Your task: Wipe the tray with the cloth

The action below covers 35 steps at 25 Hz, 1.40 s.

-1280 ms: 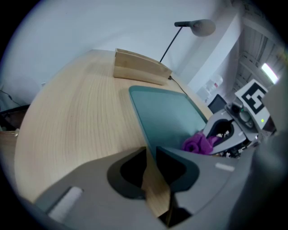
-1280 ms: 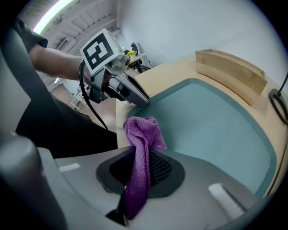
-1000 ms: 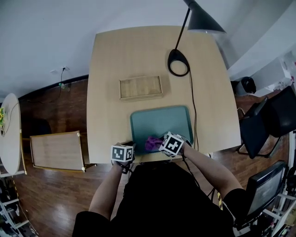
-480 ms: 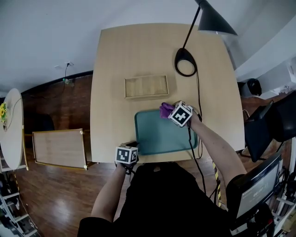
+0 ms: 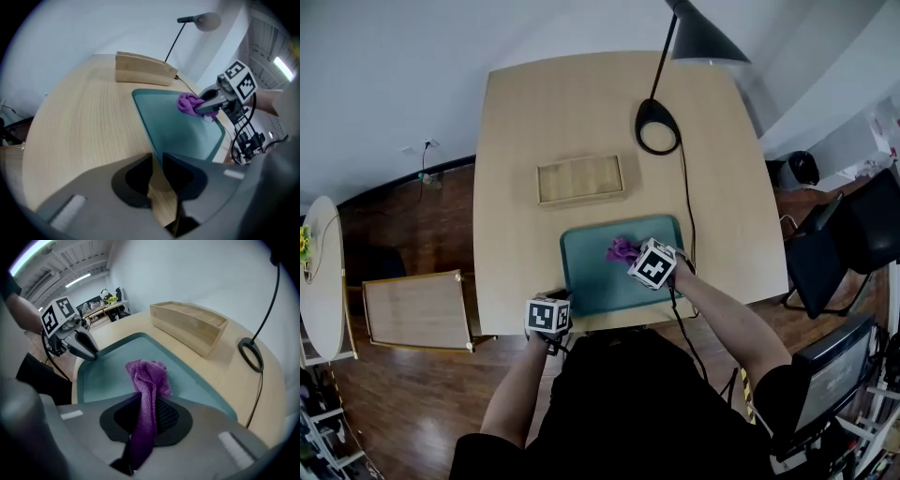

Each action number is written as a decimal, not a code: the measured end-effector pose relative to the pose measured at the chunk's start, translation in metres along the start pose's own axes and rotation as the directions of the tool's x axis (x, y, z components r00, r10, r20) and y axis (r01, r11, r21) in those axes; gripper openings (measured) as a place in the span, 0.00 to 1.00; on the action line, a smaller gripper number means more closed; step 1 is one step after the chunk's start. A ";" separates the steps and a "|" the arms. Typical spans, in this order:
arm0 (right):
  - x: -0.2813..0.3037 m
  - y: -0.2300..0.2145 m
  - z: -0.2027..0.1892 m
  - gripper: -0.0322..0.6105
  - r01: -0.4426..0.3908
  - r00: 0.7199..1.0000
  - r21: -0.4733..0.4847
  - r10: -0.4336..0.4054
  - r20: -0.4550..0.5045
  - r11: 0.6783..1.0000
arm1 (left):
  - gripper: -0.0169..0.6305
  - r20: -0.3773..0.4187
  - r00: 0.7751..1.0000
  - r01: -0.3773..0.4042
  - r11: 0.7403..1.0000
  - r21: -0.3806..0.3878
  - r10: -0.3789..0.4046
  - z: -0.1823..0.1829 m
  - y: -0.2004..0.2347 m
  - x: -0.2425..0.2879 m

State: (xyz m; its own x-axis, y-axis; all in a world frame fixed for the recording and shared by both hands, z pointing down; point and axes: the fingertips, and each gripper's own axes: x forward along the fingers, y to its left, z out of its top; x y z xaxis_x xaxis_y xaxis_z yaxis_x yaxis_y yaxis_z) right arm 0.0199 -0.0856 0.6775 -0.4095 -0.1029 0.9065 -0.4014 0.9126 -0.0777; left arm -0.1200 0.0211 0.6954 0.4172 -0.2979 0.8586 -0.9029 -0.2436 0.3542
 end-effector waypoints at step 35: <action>-0.020 -0.100 0.004 0.12 0.128 0.991 0.017 -0.128 -0.035 0.992 | 0.17 -0.020 0.998 -0.064 0.997 0.035 0.065 0.002 0.001 -0.010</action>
State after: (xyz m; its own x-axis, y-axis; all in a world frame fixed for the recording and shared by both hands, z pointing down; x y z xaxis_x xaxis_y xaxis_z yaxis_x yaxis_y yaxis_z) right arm 0.0655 -0.1766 0.6654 -0.3256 -0.2046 0.9231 -0.4643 0.8851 0.0324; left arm -0.1252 0.0217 0.6868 0.3557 -0.2948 0.8869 -0.9236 -0.2559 0.2854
